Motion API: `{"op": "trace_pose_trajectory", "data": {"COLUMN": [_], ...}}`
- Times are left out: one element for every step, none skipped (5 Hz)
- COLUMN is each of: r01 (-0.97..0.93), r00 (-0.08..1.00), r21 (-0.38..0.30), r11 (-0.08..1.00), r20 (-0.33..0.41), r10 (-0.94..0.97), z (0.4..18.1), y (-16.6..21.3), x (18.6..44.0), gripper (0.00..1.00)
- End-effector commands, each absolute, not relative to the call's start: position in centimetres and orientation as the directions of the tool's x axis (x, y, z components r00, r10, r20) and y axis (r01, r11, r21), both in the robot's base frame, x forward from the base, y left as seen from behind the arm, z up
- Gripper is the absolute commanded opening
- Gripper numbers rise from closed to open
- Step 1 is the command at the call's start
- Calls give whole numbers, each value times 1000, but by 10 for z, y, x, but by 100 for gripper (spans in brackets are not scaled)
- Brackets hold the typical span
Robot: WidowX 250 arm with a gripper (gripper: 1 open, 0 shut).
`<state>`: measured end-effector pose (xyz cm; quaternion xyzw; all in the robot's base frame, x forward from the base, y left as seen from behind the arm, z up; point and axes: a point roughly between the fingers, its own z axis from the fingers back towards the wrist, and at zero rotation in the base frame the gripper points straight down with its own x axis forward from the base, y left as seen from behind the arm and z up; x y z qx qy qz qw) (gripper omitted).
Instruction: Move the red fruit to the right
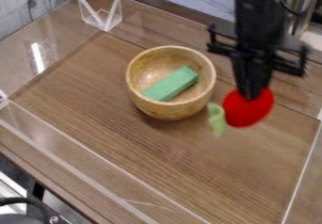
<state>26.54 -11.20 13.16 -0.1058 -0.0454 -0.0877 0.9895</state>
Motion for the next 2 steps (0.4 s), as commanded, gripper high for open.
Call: {"op": "trace_pose_trajectory", "data": {"r01": [262, 306], "r00": [961, 949], "r21": [-223, -225], "r11": [939, 925], "r20": [150, 148], "r10": [-233, -278], "z": [127, 100], "y": [-130, -138], "x": [243, 230], "gripper": [0, 0]}}
